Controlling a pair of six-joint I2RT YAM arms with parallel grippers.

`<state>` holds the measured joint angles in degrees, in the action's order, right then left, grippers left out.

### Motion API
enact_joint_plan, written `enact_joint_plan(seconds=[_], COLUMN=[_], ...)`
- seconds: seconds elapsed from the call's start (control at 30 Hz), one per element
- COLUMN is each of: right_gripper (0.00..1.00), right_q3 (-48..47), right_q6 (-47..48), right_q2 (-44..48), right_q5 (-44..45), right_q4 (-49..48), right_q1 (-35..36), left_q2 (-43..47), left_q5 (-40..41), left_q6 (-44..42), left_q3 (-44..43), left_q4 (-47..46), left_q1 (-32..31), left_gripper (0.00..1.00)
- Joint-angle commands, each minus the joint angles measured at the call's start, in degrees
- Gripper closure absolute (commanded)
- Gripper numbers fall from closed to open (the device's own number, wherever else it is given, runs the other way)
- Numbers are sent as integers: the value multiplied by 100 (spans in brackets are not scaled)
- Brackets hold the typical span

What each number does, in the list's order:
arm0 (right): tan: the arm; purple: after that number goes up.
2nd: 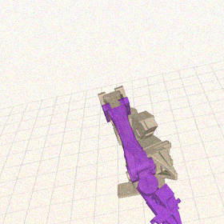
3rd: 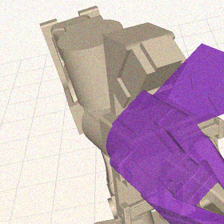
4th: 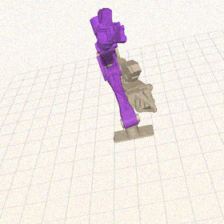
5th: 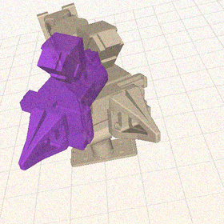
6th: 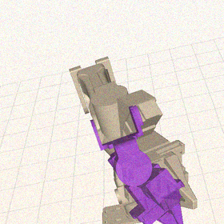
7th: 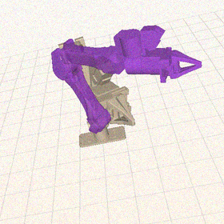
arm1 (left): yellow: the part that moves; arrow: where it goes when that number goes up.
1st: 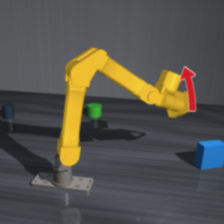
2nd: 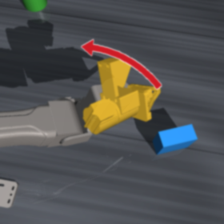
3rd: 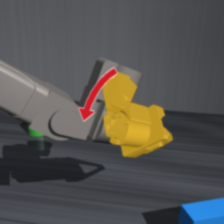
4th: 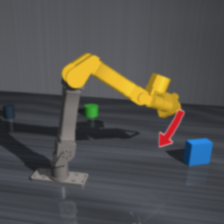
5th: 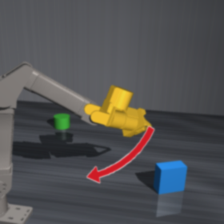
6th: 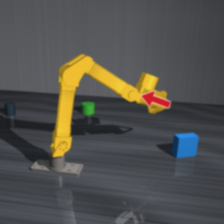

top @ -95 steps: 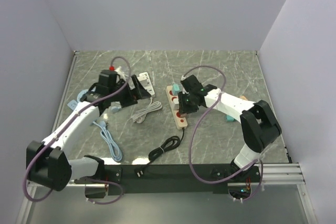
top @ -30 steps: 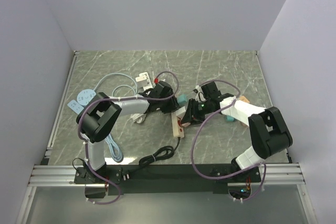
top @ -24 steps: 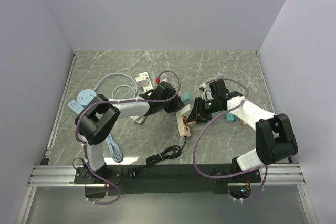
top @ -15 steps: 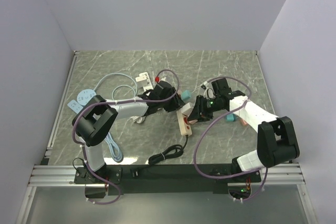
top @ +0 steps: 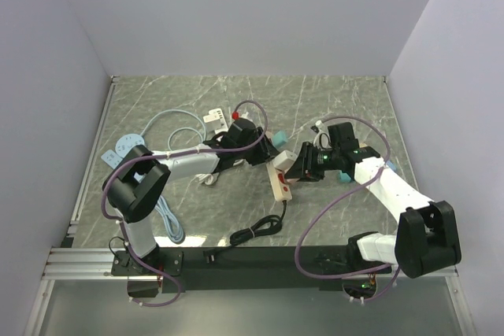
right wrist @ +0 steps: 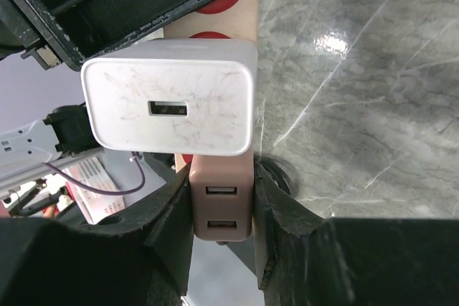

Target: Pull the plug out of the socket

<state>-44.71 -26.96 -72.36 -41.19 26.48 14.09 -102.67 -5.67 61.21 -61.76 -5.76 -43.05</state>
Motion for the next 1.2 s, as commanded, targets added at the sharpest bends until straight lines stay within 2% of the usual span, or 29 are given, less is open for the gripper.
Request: enact_joint_plan(seconds=[0.0,0.23,0.5,0.7,0.83,0.87,1.0,1.17], right_gripper=[100,100,100,100,100,100,100,100], right_q3=[32,-538,-1259,-1084,-952,-943,-943,-1039], right_q6=[-81,244,814,991,728,571,104,-589], right_q2=[442,512,21,-174,20,63,55,-366], right_q5=[313,682,384,146,803,1258,2138,3037], right_q4=[-380,190,937,1201,1184,1167,983,490], right_q1=[-398,-661,-925,-689,-600,-600,-670,-1065], left_q2=[28,221,441,371,283,274,318,485], left_q5=[365,304,356,295,277,251,163,93], left_q6=[-1093,-1164,-1243,-1287,-1322,-1314,-1322,-1278], left_q3=[155,190,454,252,-20,-55,-144,-91], left_q4=[1490,1569,1569,1595,1639,1648,1666,1648], left_q1=[332,332,341,350,350,350,350,350], left_gripper=[99,99,99,99,99,99,99,99])
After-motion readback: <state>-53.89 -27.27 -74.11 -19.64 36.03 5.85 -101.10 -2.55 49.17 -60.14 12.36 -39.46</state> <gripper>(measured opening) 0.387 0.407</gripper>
